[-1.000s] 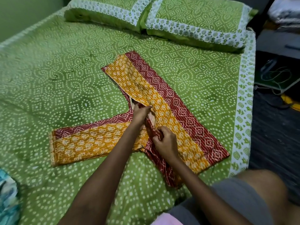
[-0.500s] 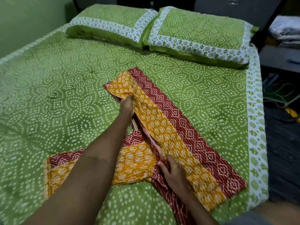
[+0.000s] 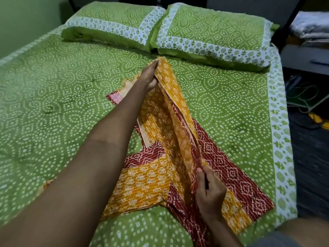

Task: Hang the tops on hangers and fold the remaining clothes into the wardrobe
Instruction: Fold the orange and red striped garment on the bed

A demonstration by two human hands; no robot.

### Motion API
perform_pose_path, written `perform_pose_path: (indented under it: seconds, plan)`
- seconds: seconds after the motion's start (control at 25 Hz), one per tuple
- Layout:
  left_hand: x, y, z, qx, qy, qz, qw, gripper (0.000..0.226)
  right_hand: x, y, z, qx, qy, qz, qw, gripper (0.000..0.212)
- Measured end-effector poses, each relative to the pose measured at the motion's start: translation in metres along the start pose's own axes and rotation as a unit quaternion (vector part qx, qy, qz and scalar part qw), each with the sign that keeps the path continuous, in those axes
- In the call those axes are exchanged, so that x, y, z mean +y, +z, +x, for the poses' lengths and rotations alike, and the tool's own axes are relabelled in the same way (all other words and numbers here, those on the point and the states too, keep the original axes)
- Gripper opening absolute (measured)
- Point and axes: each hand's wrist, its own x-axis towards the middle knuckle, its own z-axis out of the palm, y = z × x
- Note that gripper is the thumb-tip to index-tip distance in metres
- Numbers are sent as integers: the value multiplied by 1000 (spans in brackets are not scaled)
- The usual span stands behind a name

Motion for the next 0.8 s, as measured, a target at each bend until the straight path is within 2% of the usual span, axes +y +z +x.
perform_pose_path:
  seconds: [0.04, 0.08, 0.2, 0.32, 0.36, 0.44, 0.48, 0.6, 0.72, 0.8]
  plan:
    - [-3, -10, 16, -2, 20, 8, 1000, 26, -1, 1, -3, -17, -52, -24, 998, 46]
    - [-10, -20, 30, -9, 1, -9, 1000, 28, -1, 4, -8, -47, -92, -45, 994, 43]
    - [-39, -73, 31, 71, -64, -3, 995, 23, 4, 14, -29, -164, -124, -97, 974, 39]
    - [-72, -119, 38, 103, -83, -23, 991, 20, 11, 20, -36, -215, -95, -150, 960, 15]
    - [-79, -129, 44, 115, -78, -53, 989, 23, 13, 21, -36, -219, -84, -155, 960, 17]
    - [-78, -137, 36, 143, -64, -49, 986, 25, 14, 20, -32, -229, -58, -172, 956, 20]
    - [-76, -136, 28, 154, -64, -34, 985, 27, 14, 20, -32, -232, -49, -185, 954, 16]
    - [-87, -135, 24, 111, -79, -29, 990, 34, 19, 26, -34, -252, -20, -194, 948, 29]
    - [-84, -123, 20, 104, -76, 54, 990, 11, 22, 29, -37, -261, -21, -189, 947, 29]
    - [-77, -105, 21, 86, -18, 162, 983, 14, 24, 28, -36, -272, -5, -175, 946, 28]
